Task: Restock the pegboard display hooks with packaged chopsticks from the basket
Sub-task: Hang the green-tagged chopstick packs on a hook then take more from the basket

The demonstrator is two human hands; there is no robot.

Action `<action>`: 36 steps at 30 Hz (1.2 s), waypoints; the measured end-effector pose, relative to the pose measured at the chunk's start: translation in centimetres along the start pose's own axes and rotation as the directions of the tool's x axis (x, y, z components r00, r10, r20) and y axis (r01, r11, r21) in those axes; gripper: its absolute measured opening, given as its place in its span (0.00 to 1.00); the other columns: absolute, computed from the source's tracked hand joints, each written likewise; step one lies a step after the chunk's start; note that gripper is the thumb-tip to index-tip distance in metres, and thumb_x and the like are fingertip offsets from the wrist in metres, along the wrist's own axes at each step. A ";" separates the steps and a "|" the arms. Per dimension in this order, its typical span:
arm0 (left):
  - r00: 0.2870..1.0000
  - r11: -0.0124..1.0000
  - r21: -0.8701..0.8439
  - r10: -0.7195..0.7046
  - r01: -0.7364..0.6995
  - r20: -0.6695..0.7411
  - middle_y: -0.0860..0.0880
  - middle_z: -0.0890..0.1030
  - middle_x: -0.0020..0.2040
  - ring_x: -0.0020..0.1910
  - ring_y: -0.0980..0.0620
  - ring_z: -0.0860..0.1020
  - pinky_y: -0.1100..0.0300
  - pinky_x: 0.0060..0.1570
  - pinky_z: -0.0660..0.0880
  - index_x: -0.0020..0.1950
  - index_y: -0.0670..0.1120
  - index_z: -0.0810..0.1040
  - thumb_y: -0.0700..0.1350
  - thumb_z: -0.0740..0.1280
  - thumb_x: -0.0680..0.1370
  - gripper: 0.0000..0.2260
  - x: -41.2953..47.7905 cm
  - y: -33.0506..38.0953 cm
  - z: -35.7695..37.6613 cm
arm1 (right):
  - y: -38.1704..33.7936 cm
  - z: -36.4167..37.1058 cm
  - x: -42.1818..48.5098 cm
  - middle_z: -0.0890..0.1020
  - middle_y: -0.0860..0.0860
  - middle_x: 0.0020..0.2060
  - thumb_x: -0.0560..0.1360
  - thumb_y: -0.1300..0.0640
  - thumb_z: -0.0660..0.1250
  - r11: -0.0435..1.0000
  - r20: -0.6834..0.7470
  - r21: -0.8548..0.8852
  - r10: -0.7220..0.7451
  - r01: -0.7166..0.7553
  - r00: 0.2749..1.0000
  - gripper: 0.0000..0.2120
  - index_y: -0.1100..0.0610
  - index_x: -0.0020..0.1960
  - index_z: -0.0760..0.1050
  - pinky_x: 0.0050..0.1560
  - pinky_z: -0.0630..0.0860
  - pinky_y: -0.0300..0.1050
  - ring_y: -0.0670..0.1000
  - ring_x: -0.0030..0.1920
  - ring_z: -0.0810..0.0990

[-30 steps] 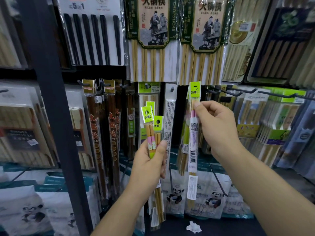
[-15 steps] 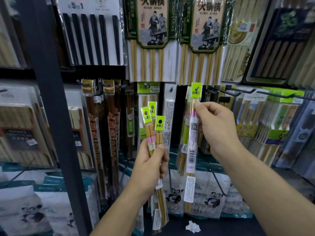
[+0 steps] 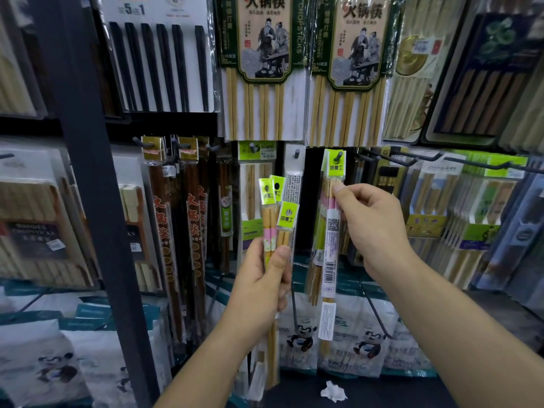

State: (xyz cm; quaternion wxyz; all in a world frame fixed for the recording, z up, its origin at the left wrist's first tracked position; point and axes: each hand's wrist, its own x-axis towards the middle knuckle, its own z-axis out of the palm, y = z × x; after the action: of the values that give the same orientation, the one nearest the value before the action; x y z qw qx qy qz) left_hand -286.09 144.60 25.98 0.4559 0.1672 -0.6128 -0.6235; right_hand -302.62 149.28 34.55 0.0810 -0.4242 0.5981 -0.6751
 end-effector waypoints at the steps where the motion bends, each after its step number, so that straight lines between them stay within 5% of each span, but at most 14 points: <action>1: 1.000 1.000 -0.002 -0.020 0.020 -0.008 0.53 0.72 0.35 0.28 0.56 0.65 0.61 0.26 0.62 0.49 0.56 0.75 0.60 0.63 0.79 0.09 0.0 0.0 0.0 | 0.1 0.0 -0.1 0.83 0.54 0.36 0.79 0.47 0.70 1.000 -0.005 -0.017 -0.006 0.006 1.000 0.11 0.48 0.40 0.84 0.43 0.78 0.44 0.46 0.35 0.78; 4: 0.995 0.995 -0.043 -0.088 0.086 -0.044 0.55 0.72 0.34 0.27 0.57 0.64 0.63 0.25 0.59 0.50 0.55 0.74 0.59 0.60 0.83 0.10 0.1 0.1 0.0 | 0.5 0.0 -0.5 0.83 0.50 0.37 0.78 0.48 0.72 0.997 -0.046 -0.070 -0.026 0.023 0.999 0.07 0.48 0.42 0.82 0.41 0.76 0.40 0.40 0.35 0.78; 8: 0.989 0.983 -0.125 -0.142 0.135 -0.045 0.50 0.76 0.38 0.28 0.55 0.68 0.62 0.25 0.61 0.55 0.47 0.72 0.46 0.57 0.87 0.06 0.2 0.3 0.1 | 0.9 -0.3 -1.5 0.79 0.46 0.43 0.76 0.49 0.73 0.978 -0.122 -0.181 -0.128 0.104 0.984 0.08 0.47 0.46 0.74 0.40 0.73 0.36 0.41 0.38 0.76; 13: 1.000 0.990 -0.141 -0.013 0.010 -0.019 0.43 0.80 0.46 0.34 0.50 0.76 0.56 0.30 0.75 0.62 0.41 0.73 0.47 0.60 0.85 0.12 0.1 0.6 0.9 | 0.2 1.1 -3.5 0.82 0.39 0.38 0.77 0.49 0.72 0.969 0.164 -0.188 -0.131 0.161 0.978 0.04 0.46 0.45 0.80 0.33 0.74 0.30 0.39 0.35 0.79; 18: 0.999 0.983 -0.180 0.035 -0.027 0.042 0.43 0.85 0.46 0.41 0.46 0.84 0.51 0.38 0.84 0.63 0.42 0.76 0.48 0.63 0.80 0.15 -0.2 1.1 0.9 | 0.0 1.8 -4.5 0.76 0.52 0.25 0.79 0.54 0.71 0.988 0.353 0.106 0.070 -0.114 0.933 0.08 0.54 0.42 0.82 0.24 0.72 0.43 0.54 0.23 0.72; 21: 0.999 0.985 -0.168 0.037 -0.036 0.006 0.44 0.86 0.51 0.50 0.45 0.85 0.49 0.48 0.84 0.63 0.42 0.77 0.45 0.62 0.83 0.12 -0.2 0.7 0.6 | -0.4 1.8 -4.4 0.82 0.51 0.31 0.79 0.55 0.72 0.993 0.286 0.094 0.046 -0.076 0.957 0.07 0.52 0.42 0.82 0.27 0.78 0.46 0.50 0.29 0.79; 24: 0.998 0.992 -0.123 0.030 -0.036 -0.050 0.47 0.88 0.50 0.49 0.51 0.86 0.60 0.45 0.82 0.59 0.43 0.77 0.43 0.60 0.85 0.09 0.0 0.3 0.1 | -1.3 1.2 -3.2 0.86 0.52 0.37 0.80 0.57 0.69 0.992 0.134 0.128 -0.035 0.018 0.990 0.06 0.55 0.44 0.81 0.36 0.80 0.37 0.46 0.35 0.83; 28: 0.997 0.995 -0.084 0.051 -0.056 -0.057 0.45 0.87 0.48 0.45 0.51 0.84 0.58 0.45 0.82 0.58 0.42 0.77 0.51 0.63 0.80 0.14 0.3 0.1 -0.1 | -2.6 0.5 -1.4 0.84 0.49 0.32 0.80 0.55 0.70 0.990 0.000 0.137 -0.036 0.036 0.999 0.08 0.53 0.43 0.82 0.33 0.75 0.37 0.47 0.32 0.76; 36: 0.995 0.998 -0.034 0.057 -0.060 -0.078 0.45 0.86 0.46 0.43 0.48 0.84 0.49 0.48 0.82 0.52 0.48 0.81 0.52 0.67 0.77 0.10 0.4 -0.4 -0.1 | -2.7 0.3 -0.1 0.80 0.44 0.28 0.79 0.52 0.71 0.994 -0.024 0.110 0.001 0.002 1.000 0.10 0.53 0.41 0.83 0.36 0.76 0.36 0.43 0.31 0.76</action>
State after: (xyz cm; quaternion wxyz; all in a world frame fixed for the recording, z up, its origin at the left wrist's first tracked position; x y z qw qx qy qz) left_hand -286.37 144.16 25.79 0.5001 0.1648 -0.5879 -0.6140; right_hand -301.31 149.89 36.83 0.0969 -0.4112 0.5610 -0.7119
